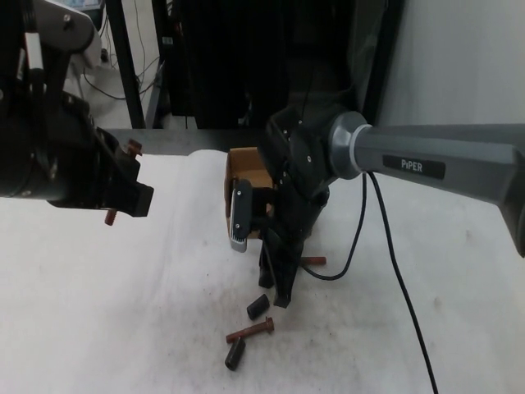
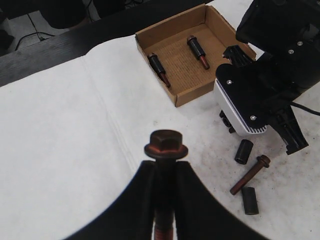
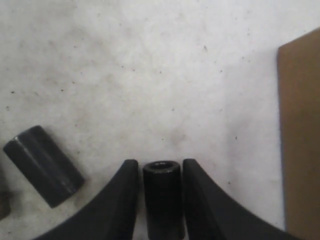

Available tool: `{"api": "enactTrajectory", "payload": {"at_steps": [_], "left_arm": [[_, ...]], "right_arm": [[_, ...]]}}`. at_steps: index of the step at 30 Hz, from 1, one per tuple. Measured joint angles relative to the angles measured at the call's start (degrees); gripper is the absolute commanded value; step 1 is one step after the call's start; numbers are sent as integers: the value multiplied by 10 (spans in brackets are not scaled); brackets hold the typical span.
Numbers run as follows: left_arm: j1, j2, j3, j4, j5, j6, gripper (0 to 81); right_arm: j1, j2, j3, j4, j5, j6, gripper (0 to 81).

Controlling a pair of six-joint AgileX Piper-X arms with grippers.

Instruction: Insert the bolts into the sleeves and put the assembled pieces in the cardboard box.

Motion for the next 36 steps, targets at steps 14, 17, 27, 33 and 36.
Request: {"api": "enactTrajectory", "payload": {"at_steps": [14,17,27,33,36], "left_arm": [[0,0,0,0,0,0,2],[0,0,0,0,0,0,2],[0,0,0,0,0,0,2],[0,0,0,0,0,0,2],[0,0,0,0,0,0,2]], "right_arm": [[1,1,-1,7,2,0,260],[2,1,-1,7,3,0,274],[-3,1,-4,15,15,0,327],[-5,1,-4,19,17,0,327],[-5,1,-4,21,17,0,323]]}}
